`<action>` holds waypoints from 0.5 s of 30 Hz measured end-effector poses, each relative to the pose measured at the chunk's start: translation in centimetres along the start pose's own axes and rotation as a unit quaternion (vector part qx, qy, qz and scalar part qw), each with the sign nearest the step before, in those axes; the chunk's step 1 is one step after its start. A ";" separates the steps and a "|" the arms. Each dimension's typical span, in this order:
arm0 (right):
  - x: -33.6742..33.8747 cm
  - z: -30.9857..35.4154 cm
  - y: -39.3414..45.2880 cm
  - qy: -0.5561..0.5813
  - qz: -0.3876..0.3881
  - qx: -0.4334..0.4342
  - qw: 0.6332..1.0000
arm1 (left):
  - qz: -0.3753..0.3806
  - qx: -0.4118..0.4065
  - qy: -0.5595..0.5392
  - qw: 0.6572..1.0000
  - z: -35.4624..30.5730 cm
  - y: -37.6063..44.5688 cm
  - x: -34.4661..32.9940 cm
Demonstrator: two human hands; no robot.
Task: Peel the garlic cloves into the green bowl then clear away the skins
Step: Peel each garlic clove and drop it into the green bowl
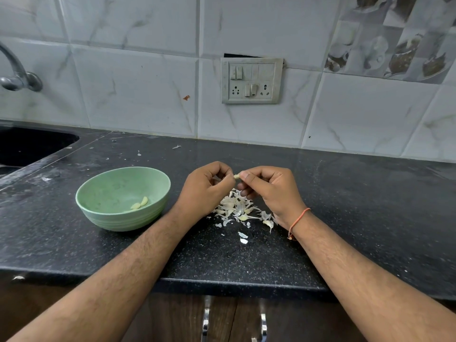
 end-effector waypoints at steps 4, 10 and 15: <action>0.4 0.3 0.0 0.069 -0.009 0.000 0.998 | -0.032 0.032 -0.016 0.999 0.5 0.3 0.3; 0.7 0.0 0.2 -0.005 -0.046 0.009 0.999 | 0.001 0.010 0.014 1.000 0.6 0.2 0.1; 0.5 0.0 0.1 -0.130 -0.058 0.039 0.989 | -0.020 0.007 0.001 1.000 0.3 0.2 0.2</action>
Point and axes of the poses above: each hand's wrist, its own y-axis towards the middle knuckle, its own x-axis out of the back of the hand, z = x × y, the point moved 1 cm from there along y, towards the middle knuckle, and after that the axes turned 12 degrees about z, right-handed, at the moved point
